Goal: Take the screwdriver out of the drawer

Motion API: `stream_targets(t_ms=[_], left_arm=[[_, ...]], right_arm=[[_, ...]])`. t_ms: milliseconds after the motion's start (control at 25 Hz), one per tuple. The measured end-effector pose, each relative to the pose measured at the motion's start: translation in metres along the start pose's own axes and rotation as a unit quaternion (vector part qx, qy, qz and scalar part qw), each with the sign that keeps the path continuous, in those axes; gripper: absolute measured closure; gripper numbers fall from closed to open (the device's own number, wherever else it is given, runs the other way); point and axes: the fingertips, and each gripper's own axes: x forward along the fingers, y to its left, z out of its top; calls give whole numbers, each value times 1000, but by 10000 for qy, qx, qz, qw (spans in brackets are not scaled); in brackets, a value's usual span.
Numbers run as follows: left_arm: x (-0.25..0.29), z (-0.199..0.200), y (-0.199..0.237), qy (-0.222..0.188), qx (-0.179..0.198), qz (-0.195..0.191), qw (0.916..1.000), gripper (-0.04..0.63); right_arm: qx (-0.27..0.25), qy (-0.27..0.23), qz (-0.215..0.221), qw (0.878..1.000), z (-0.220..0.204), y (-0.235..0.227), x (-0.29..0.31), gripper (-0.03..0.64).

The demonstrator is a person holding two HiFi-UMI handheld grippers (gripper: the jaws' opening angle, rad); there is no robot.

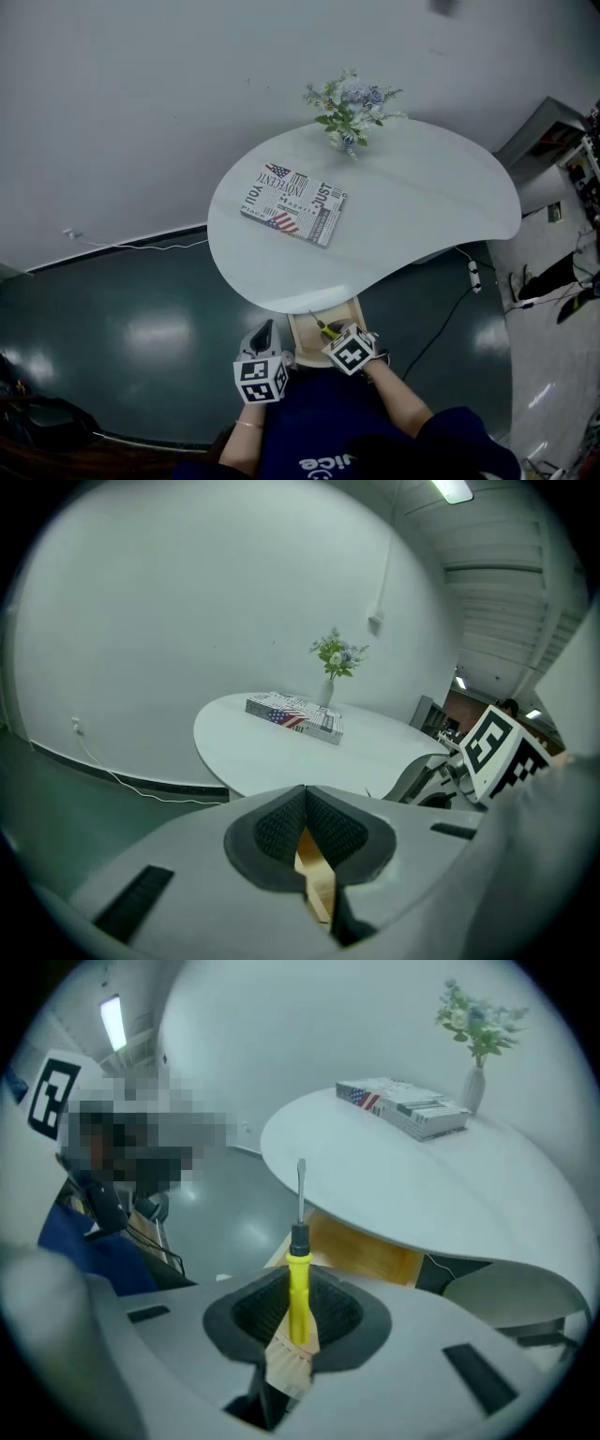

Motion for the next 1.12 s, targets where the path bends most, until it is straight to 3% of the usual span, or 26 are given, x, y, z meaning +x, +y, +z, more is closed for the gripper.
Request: stream_targets(t_ms=[160,520,800,1000,1120], left_arm=[[2,5,-11,-29,173,-183,9997,591],[6,17,-38,-157,184,-602,9979,591],[1,31,-65,-290,382,-868,9951,591],[-6,49,-82,-590,413,-1085,9915,591],[-9,53,-87,-657,499,-1121,9903,591]], right_arm=[[455,-519,-248,9973,15,-9,-25,548],[911,-1431,-1015,9803,29,-38,-71,546],[1451,-2282,-1647,9485,38,-53,-122,546],[1410,-2862,-1998,9264,48,-58,-153,546],[1328,-3055,-2084,9196,51,-55,-161,546]])
